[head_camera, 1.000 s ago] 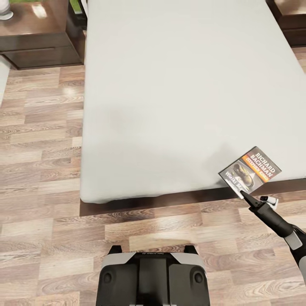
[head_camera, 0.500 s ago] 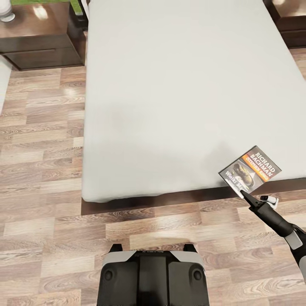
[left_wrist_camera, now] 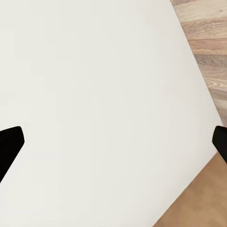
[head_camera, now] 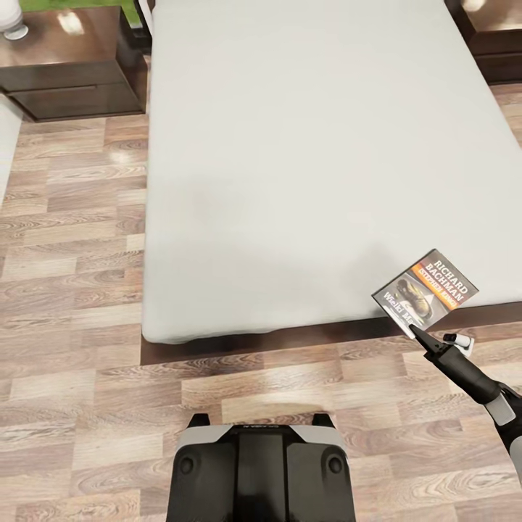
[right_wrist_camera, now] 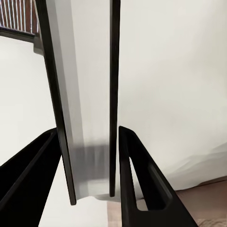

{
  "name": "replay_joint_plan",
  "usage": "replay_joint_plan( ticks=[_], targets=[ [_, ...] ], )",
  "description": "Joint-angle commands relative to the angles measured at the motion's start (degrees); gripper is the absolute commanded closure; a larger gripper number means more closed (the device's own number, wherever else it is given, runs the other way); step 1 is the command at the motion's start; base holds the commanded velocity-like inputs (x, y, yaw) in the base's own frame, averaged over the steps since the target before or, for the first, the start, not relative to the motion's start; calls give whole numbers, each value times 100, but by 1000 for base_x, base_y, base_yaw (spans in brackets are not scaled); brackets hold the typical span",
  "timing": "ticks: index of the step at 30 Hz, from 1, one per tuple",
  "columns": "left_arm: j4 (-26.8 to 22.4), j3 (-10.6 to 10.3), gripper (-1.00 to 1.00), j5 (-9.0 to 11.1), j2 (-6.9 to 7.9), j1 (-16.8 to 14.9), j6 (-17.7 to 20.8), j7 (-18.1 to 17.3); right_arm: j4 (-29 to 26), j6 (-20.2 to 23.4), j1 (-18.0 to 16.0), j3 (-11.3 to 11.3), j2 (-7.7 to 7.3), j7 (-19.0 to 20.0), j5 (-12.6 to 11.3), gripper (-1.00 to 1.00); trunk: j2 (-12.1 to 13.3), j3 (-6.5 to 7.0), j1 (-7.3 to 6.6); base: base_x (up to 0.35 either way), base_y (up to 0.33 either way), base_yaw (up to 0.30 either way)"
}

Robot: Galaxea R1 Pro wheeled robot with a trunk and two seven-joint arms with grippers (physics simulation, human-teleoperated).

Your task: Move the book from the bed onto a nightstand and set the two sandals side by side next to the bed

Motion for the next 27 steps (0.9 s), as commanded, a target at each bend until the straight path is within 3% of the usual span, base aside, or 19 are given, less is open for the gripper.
replay_joint_plan(
  ticks=[1,27],
  targets=[
    [3,-4,-100,46,1,-2,-49,0,3,59,-3,-16,1,22,8,100,37,16,-21,0,0,0],
    [3,5,-100,46,5,-4,-31,-52,14,54,14,-26,26,22,-10,100,1080,483,-592,0,0,0]
  ],
)
